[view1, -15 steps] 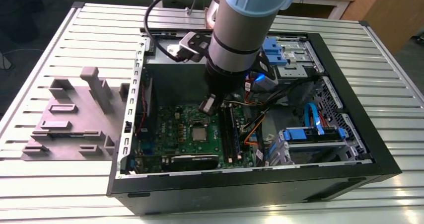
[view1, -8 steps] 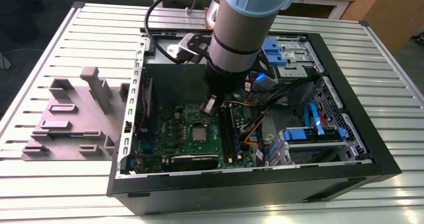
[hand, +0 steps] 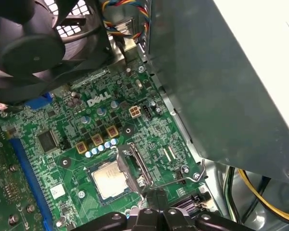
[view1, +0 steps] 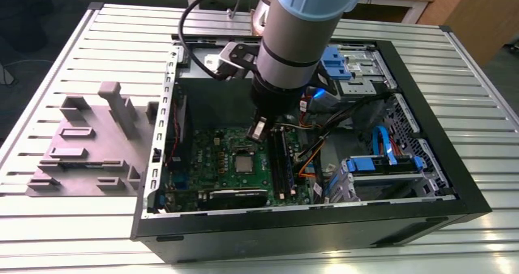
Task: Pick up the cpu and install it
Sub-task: 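Close the cpu cover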
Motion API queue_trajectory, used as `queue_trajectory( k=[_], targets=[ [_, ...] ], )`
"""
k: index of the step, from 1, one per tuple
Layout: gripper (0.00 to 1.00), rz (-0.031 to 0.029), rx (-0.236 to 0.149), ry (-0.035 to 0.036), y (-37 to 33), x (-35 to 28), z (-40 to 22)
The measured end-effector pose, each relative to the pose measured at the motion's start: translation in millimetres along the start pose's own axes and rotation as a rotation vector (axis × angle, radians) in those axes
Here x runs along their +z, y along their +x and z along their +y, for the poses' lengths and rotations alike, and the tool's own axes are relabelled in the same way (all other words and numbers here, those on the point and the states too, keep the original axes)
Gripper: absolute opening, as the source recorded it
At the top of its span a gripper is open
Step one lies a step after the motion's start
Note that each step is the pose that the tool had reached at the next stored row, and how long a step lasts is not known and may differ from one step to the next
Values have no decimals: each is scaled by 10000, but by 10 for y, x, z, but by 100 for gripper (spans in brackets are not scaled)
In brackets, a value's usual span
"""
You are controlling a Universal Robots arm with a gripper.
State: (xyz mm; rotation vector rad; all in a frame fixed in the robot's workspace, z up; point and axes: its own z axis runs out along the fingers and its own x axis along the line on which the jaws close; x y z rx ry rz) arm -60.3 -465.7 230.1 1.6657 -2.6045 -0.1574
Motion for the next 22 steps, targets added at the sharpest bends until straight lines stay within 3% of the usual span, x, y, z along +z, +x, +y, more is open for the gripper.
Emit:
queue_trajectory(
  k=[9, 22],
  targets=[
    [10, 47, -295, -37, -21, -4, -52],
    [10, 66, -340, -35, 4, -4, -54]
  ],
)
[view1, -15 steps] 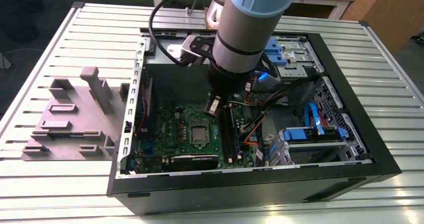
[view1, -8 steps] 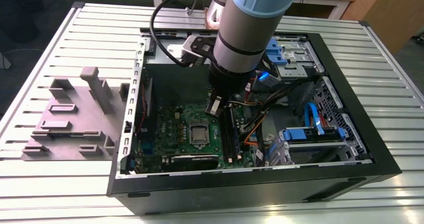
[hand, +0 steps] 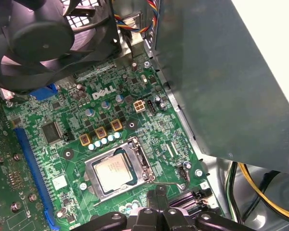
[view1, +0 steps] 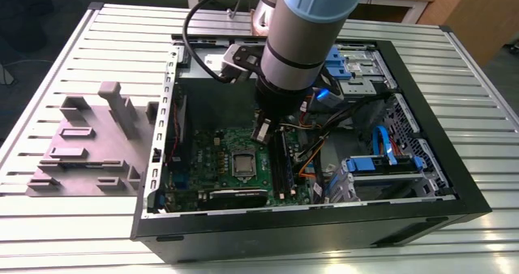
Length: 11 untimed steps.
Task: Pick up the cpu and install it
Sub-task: 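Close the cpu cover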
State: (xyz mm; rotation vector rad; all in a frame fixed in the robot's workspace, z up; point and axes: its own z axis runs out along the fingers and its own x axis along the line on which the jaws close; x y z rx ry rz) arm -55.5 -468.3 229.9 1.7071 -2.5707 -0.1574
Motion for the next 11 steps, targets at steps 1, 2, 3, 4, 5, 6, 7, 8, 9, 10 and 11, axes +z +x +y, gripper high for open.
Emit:
queue_trajectory(
  k=[1, 2, 3, 4, 5, 6, 7, 8, 9, 10, 11],
  targets=[
    [10, -1, 0, 0, 0, 0, 0],
    [10, 0, 1, 0, 0, 0, 0],
    [10, -1, 1, 0, 0, 0, 0],
    [10, 0, 0, 0, -3, 0, 0],
    [10, 1, -1, 0, -7, 1, 2],
    [10, 0, -2, 0, -12, 2, 3],
    [10, -1, -2, 0, -14, 2, 4],
    [10, -1, -1, 0, -14, 2, 4],
    [10, -1, 0, 0, -14, 2, 5],
    [10, -1, 0, 0, -15, 2, 5],
    [10, 0, 0, 0, -15, 2, 5]
  ],
)
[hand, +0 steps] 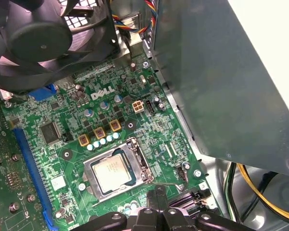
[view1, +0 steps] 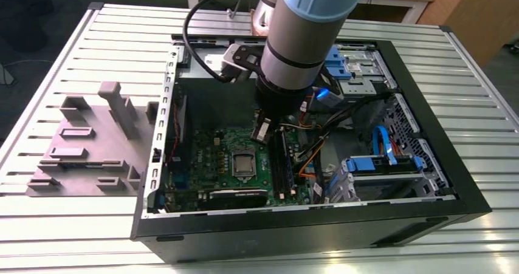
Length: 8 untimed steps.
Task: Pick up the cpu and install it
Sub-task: 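Close the cpu cover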
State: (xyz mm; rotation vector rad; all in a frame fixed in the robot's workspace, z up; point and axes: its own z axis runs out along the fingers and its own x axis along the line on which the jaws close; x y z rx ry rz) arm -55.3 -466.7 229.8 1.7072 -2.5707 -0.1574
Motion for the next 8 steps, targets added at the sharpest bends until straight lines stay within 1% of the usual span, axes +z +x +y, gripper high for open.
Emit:
queue_trajectory(
  k=[1, 4, 8],
  targets=[
    [10, 0, 0, 0, 0, 0, 0],
    [10, 4, 1, 1, -1, -35, 4],
    [10, 8, 2, -7, -2, -120, 14]
  ],
)
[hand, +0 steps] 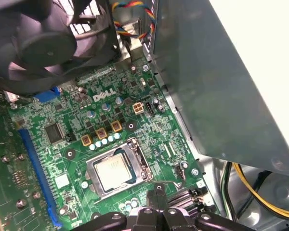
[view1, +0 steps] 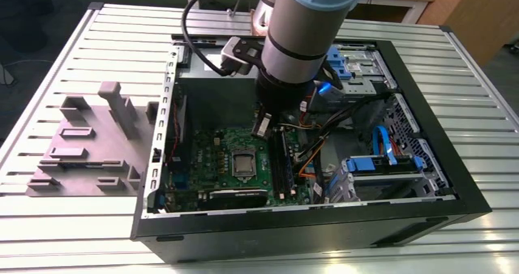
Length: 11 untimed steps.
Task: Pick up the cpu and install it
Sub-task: 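Close the cpu cover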
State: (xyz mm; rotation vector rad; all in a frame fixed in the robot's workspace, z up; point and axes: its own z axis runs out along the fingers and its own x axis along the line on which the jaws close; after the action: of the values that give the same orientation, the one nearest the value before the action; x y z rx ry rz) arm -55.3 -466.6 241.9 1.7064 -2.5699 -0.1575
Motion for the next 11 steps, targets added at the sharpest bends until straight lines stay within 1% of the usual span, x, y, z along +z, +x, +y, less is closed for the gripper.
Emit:
queue_trajectory(
  k=[2, 4, 11],
  targets=[
    [10, 0, 0, -2, 0, -36, 3],
    [10, -1, -2, -2, 12, -44, -1],
    [10, -43, -6, -17, 132, -52, -49]
  ],
)
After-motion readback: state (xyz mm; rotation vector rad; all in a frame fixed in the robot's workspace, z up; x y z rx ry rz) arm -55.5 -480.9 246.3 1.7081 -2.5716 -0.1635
